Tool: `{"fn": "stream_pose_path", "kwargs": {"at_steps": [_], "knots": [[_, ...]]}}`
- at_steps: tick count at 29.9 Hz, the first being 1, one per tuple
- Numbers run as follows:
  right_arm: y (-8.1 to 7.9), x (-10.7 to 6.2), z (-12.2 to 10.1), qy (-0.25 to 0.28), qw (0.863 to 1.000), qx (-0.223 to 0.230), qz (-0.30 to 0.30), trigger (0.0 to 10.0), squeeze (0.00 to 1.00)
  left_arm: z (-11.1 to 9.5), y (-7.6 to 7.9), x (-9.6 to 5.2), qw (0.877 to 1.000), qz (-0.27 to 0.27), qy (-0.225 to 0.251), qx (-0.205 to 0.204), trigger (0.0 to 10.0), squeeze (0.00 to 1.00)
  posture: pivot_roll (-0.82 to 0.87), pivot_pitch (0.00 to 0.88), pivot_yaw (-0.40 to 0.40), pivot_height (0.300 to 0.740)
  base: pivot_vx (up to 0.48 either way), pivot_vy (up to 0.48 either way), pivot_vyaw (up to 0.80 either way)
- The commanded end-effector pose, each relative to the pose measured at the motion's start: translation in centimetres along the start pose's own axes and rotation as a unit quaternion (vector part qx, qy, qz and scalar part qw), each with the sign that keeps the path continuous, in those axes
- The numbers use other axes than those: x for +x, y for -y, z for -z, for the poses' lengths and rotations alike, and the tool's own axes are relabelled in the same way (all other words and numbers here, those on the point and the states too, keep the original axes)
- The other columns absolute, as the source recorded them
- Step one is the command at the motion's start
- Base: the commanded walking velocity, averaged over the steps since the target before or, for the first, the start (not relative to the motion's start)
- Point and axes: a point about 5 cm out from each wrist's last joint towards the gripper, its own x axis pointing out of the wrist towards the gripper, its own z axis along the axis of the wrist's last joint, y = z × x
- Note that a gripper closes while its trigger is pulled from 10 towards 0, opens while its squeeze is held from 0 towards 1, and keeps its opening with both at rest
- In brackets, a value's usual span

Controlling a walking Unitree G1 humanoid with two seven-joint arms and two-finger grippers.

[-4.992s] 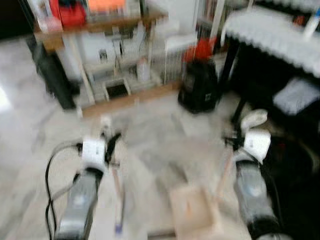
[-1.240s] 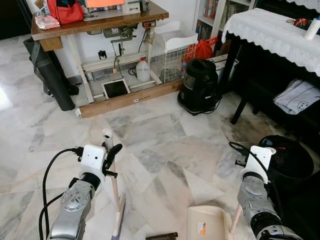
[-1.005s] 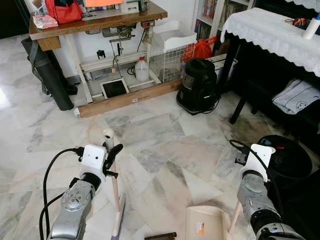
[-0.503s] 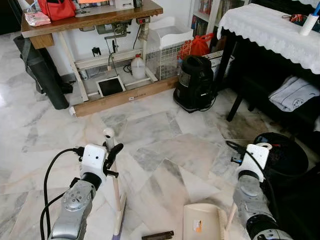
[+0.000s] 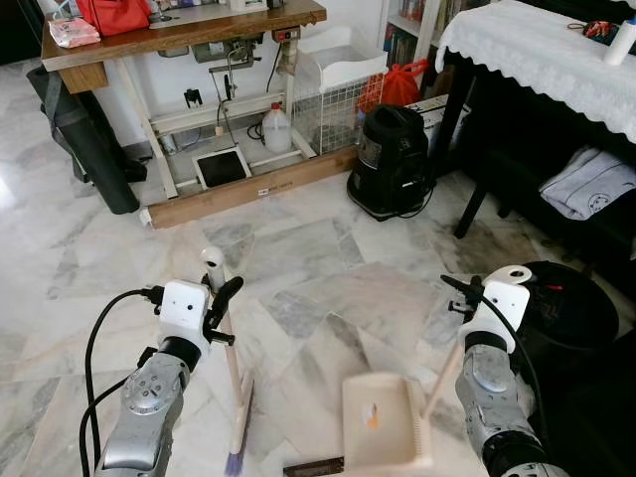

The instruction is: Sweep floor

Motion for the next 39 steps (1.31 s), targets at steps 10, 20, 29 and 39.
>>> {"fn": "stream_pose_path", "kwargs": {"at_steps": [10,20,29,39], "knots": [[-0.1,-0.3,-0.1,0.021,0.999,-0.025,-0.024,10.0,0.00,-0.8,-0.5,0.1,1.000,-0.012,0.022,0.006,10.0,0.00,0.06,0.064,0.013,0.740,0.000,0.000,0.00],[-1.1,-0.9,1.0,0.002,0.997,-0.032,-0.063,10.0,0.00,-0.6,-0.5,0.1,1.000,-0.009,0.012,0.008,10.0,0.00,0.06,0.065,0.013,0.740,0.000,0.000,0.00],[-1.2,-1.4,2.1,-0.023,0.994,-0.055,-0.088,10.0,0.00,0.4,-0.5,0.0,1.000,0.006,-0.022,0.014,10.0,0.00,0.06,0.069,0.013,0.740,0.000,0.000,0.00],[-1.6,-1.8,2.8,-0.035,0.989,-0.088,-0.117,10.0,0.00,2.0,-0.5,-0.3,0.996,0.019,-0.076,0.041,10.0,0.00,0.06,0.078,0.016,0.740,0.000,0.000,0.00]]}}
